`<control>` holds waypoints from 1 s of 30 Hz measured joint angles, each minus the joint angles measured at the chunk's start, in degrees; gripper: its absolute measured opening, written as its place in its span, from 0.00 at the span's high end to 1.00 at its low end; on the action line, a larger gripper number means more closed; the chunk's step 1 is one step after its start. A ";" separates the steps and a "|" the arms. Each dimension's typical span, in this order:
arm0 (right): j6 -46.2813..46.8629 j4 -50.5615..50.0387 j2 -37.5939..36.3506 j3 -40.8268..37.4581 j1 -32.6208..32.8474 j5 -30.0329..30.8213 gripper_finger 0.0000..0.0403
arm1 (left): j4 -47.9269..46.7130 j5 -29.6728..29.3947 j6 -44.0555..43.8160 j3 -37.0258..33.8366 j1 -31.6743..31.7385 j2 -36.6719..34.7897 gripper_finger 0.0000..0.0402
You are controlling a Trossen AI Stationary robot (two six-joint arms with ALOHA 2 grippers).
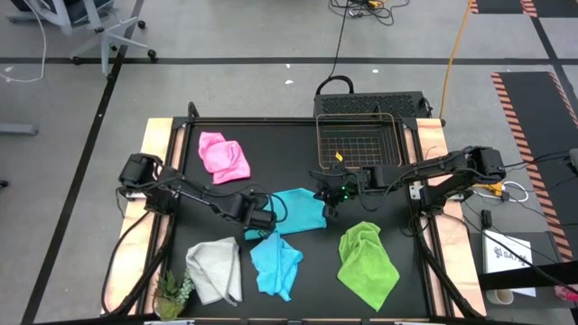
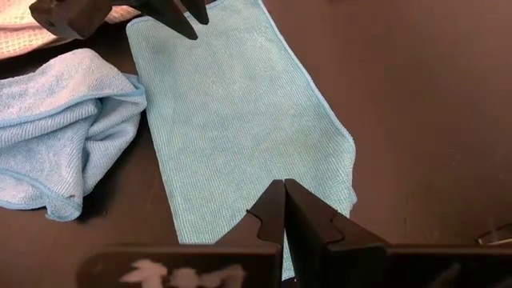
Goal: Fold microfiber towels
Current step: Fold the top blue towel
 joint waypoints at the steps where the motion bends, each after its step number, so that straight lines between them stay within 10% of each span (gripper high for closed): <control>1: 0.01 0.00 0.00 0.00 0.00 -0.01 1.00 | 0.00 0.04 0.00 0.00 0.00 0.00 0.76; 30: 1.57 0.00 0.00 0.00 0.00 0.17 1.00 | 0.45 -0.18 3.19 -4.77 -0.33 -0.09 0.76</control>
